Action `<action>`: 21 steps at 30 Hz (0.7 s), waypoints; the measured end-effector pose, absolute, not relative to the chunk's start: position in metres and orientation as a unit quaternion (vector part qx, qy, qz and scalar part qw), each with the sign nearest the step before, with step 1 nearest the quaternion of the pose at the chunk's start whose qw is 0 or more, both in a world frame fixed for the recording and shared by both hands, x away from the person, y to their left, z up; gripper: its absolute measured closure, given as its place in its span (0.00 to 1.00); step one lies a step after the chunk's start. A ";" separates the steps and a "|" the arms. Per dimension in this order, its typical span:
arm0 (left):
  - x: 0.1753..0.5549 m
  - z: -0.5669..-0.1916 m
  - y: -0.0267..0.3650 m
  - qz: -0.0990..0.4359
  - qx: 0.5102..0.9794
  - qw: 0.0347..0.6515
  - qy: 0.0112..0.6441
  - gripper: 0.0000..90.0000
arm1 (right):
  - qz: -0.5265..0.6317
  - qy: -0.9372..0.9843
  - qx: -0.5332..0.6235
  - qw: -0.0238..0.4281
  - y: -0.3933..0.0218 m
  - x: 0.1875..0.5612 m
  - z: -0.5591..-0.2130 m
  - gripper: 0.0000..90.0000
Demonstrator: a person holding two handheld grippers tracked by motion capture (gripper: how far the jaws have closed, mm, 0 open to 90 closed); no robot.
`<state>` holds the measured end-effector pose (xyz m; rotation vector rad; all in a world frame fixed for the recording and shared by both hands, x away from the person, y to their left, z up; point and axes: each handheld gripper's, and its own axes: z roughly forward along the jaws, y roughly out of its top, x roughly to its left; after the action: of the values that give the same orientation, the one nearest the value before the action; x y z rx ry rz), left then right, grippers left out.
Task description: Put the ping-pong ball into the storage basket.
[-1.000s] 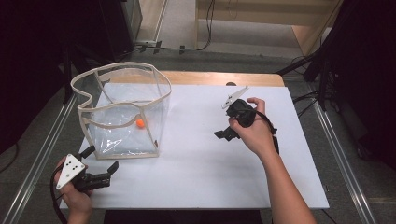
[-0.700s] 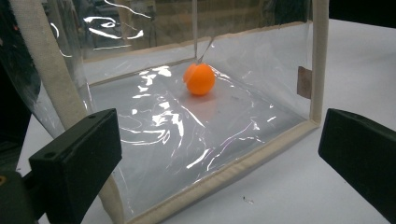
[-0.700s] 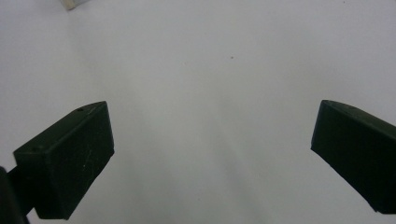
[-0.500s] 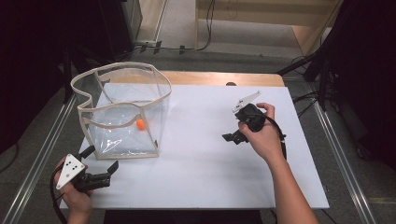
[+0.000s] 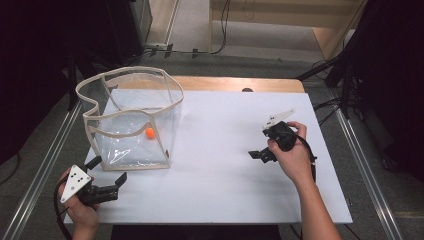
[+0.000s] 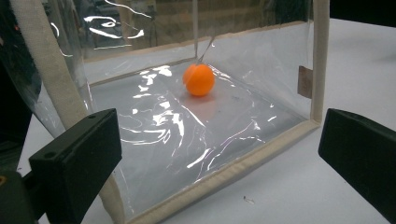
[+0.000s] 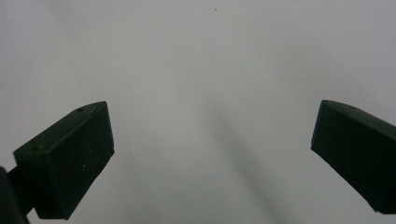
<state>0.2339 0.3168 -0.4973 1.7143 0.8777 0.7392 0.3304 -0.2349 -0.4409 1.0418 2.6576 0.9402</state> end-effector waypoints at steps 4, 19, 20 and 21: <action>0.234 -0.497 0.317 0.308 0.714 0.513 0.365 0.00 | 0.319 0.878 0.350 0.072 -0.244 0.325 -0.446 0.00; 0.234 -0.497 0.316 0.308 0.714 0.511 0.365 0.00 | 0.345 0.856 0.375 0.084 -0.275 0.303 -0.461 0.00; 0.234 -0.497 0.316 0.309 0.714 0.512 0.365 0.00 | 0.347 0.855 0.376 0.085 -0.277 0.302 -0.463 0.00; 0.234 -0.497 0.316 0.309 0.714 0.511 0.365 0.00 | 0.348 0.854 0.377 0.085 -0.279 0.301 -0.464 0.00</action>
<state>0.2337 0.3165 -0.4973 1.7198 0.8786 0.7429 0.3009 -0.2792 -0.4637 1.1231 2.5472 1.0372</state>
